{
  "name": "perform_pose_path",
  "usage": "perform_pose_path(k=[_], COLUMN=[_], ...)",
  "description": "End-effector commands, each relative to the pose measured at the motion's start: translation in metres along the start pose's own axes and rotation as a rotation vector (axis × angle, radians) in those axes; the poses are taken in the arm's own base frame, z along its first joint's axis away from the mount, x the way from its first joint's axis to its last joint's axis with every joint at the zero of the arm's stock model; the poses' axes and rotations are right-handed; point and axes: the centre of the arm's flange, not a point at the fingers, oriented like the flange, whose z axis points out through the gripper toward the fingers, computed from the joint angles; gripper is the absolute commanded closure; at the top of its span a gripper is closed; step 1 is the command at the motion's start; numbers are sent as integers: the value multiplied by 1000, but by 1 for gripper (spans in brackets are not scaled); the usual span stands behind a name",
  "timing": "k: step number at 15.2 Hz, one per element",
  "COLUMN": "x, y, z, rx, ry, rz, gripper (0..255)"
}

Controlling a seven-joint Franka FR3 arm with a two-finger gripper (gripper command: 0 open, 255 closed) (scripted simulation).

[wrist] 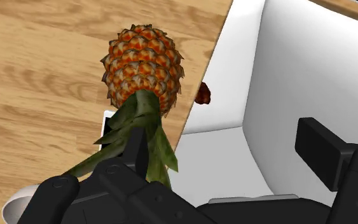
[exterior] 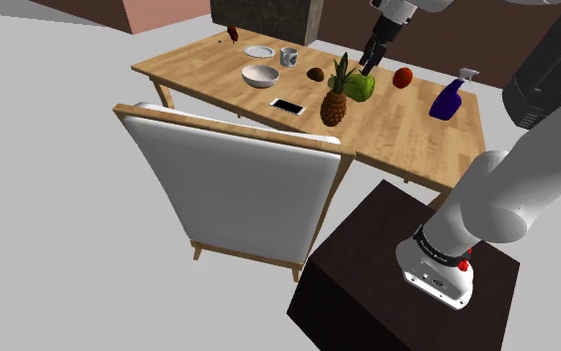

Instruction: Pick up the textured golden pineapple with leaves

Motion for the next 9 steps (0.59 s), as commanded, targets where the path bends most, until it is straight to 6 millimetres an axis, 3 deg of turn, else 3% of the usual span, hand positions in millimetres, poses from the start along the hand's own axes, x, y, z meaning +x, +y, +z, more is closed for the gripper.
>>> perform_pose_path(k=[1,4,9], x=[3,13,7], y=[26,59,59], z=[-1,-2,23], rx=[-7,-15,-15], ry=[21,48,48], rz=[-62,-139,-139], gripper=[0,0,0])
